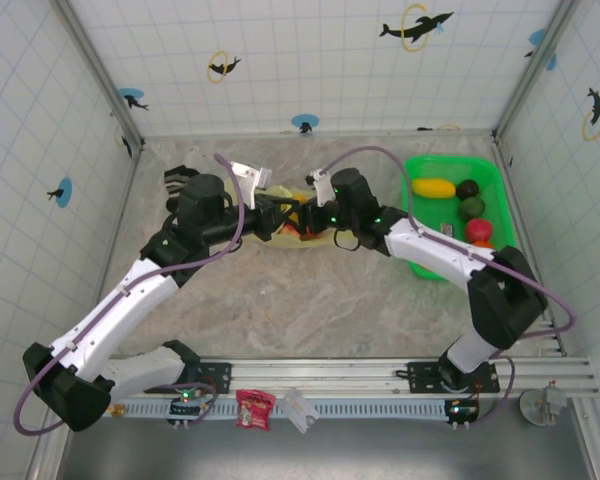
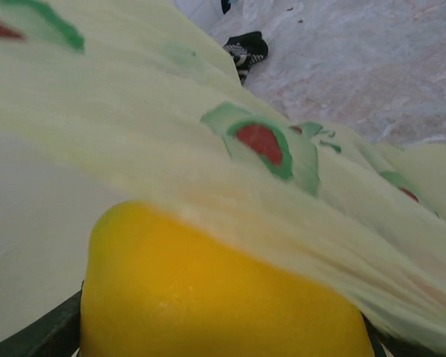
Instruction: Place the fake fruits into the plastic bag and tie a complex knot
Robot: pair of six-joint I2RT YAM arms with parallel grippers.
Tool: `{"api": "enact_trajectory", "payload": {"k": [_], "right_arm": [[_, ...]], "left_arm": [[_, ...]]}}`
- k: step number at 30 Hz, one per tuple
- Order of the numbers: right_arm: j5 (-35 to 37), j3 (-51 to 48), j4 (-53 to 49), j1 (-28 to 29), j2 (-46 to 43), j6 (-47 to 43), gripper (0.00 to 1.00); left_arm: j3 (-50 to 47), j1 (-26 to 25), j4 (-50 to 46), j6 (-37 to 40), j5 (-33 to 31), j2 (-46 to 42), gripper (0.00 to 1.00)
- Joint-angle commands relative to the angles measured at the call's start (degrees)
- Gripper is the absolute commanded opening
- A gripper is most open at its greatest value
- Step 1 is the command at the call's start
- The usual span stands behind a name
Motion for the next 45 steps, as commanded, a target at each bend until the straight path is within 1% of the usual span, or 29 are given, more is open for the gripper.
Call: {"api": "enact_trajectory", "payload": {"k": [1,3,5,6,8,9,13,19,22,24,25,28,34,36,37,39,41,45], "right_arm": [[2.7,7.8,-2.5,3.6,5.9,0.1,0.6],[2.9,10.9,-3.5,5.4,9.2,0.4,0.61],[4.9,13.0,-3.2,6.9,12.3,1.5,0.65],[6.8,13.9,-3.3,7.3,13.5,2.4,0.72],[10.0,15.0,-3.3,7.6,15.1,3.9,0.93],[10.9,15.2,-3.2,7.6,15.4,4.5,1.0],[12.6,13.1,-1.8,7.5,13.7,4.9,1.0],[12.1,8.9,-1.4,6.5,9.4,3.9,0.98],[12.3,6.0,-0.4,6.0,6.3,3.7,0.92],[12.8,4.2,0.0,5.8,4.0,3.4,0.84],[12.8,3.3,0.3,5.7,2.9,3.4,0.78],[12.6,0.7,0.3,5.2,-0.7,3.6,0.54],[12.4,-5.8,0.8,4.8,-8.4,3.5,0.23],[12.4,-7.2,2.6,4.4,-10.9,3.2,0.11],[12.4,-7.8,2.5,4.2,-12.0,2.9,0.07],[12.2,-8.3,1.9,3.8,-14.0,2.6,0.01],[11.9,-8.4,1.6,3.2,-15.9,2.2,0.0],[9.1,-7.8,1.5,1.4,-20.0,1.3,0.0]], "left_arm": [[1.0,-0.2,0.4,-0.9,1.1,-0.8,0.0],[0.7,-0.3,0.4,-0.7,0.8,-0.8,0.0],[0.4,-0.2,0.2,-0.4,0.1,-0.7,0.0],[0.4,-0.2,-0.2,-0.3,-0.3,-0.6,0.0],[0.5,-0.3,-0.7,0.0,-0.5,-0.4,0.0],[0.6,-0.2,-0.9,-0.1,-0.5,-0.4,0.0],[0.4,-0.3,-1.5,0.0,-1.1,-0.8,0.0],[0.2,-0.2,-1.4,0.1,-1.5,-1.1,0.0],[0.5,-0.2,-1.4,0.3,-2.1,-1.2,0.0],[0.5,-0.2,-1.5,0.4,-2.8,-1.8,0.0],[0.5,-0.3,-1.7,0.6,-3.3,-1.9,0.0],[0.6,-0.2,-2.4,1.0,-4.8,-2.4,0.0],[-0.4,-0.2,-2.5,0.9,-6.2,-3.2,0.0],[-0.8,-0.3,-2.3,0.8,-6.4,-3.5,0.0],[-1.0,-0.2,-2.2,0.7,-6.3,-3.5,0.0],[-1.1,-0.2,-2.1,0.8,-6.2,-3.5,0.0],[-1.2,-0.2,-2.1,0.7,-6.0,-3.5,0.0],[-1.2,-0.2,-1.8,0.5,-4.9,-3.1,0.0]]}}
